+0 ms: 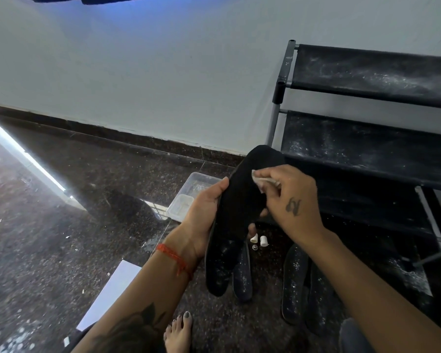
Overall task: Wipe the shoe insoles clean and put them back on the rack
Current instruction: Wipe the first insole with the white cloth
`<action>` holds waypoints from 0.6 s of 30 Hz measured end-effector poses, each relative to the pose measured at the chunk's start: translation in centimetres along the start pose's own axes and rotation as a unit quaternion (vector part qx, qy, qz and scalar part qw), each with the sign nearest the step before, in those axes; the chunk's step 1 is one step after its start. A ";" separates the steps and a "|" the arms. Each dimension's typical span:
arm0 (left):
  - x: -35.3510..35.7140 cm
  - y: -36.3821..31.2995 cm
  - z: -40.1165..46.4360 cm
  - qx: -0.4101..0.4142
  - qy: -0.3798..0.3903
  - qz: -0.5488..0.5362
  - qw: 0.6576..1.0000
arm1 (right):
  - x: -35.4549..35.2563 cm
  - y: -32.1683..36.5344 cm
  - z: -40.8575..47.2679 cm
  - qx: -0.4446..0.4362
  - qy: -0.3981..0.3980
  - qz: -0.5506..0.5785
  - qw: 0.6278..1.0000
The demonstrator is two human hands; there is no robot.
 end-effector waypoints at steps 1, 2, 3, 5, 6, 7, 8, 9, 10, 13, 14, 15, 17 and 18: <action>-0.1 -0.1 0.0 0.010 -0.001 -0.002 1.000 | 0.5 0.6 -0.2 -0.017 0.018 0.023 0.999; -0.1 -0.3 0.0 0.017 0.003 -0.002 1.000 | 0.9 1.3 -0.4 -0.036 0.042 0.042 0.998; -0.1 -0.4 0.0 0.017 0.004 -0.006 1.000 | 1.3 1.7 -0.6 -0.051 0.067 0.053 0.995; -0.2 -0.5 -0.1 0.009 -0.003 -0.017 1.000 | 1.3 1.4 -0.7 -0.052 0.095 0.052 0.993; -0.2 -0.5 -0.2 0.006 -0.005 -0.020 1.000 | 0.9 0.7 -0.5 -0.040 0.085 0.036 0.995; -0.2 -0.5 -0.2 0.002 -0.005 -0.020 1.000 | 0.3 0.0 -0.2 -0.025 0.060 0.014 0.998; -0.1 -0.5 -0.2 0.000 -0.008 -0.018 1.000 | -0.4 -0.7 0.1 -0.007 0.029 -0.008 1.000; 0.0 -0.5 -0.2 0.002 -0.008 -0.014 1.000 | -0.8 -1.2 0.2 0.010 0.004 -0.020 1.000; 0.1 -0.5 -0.2 0.010 -0.003 -0.003 1.000 | -1.0 -1.2 0.3 0.019 -0.010 -0.022 1.000; 0.6 -0.3 -0.4 0.022 0.012 0.018 1.000 | 0.3 0.5 -0.2 -0.006 0.007 0.012 1.000; 0.4 -0.2 -0.4 0.019 0.009 0.019 1.000 | 0.9 1.2 -0.4 -0.019 0.023 0.031 0.999; 0.2 -0.3 -0.3 0.018 0.005 0.015 1.000 | 1.4 1.7 -0.7 -0.031 0.042 0.048 0.997; -0.3 -0.4 -0.2 0.007 -0.009 -0.004 1.000 | 1.7 2.2 -0.8 -0.058 0.077 0.064 0.993; -0.4 -0.4 -0.2 0.002 -0.015 -0.008 1.000 | 1.6 2.1 -0.8 -0.066 0.086 0.063 0.992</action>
Point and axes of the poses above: each hand's wrist, its own z-axis towards the middle knuckle, its own x-axis out of the palm, y = z × x, the point moved 8 cm from there along z, towards the middle knuckle, and after that the axes turned 3 degrees about -z, right-handed, at the moved point
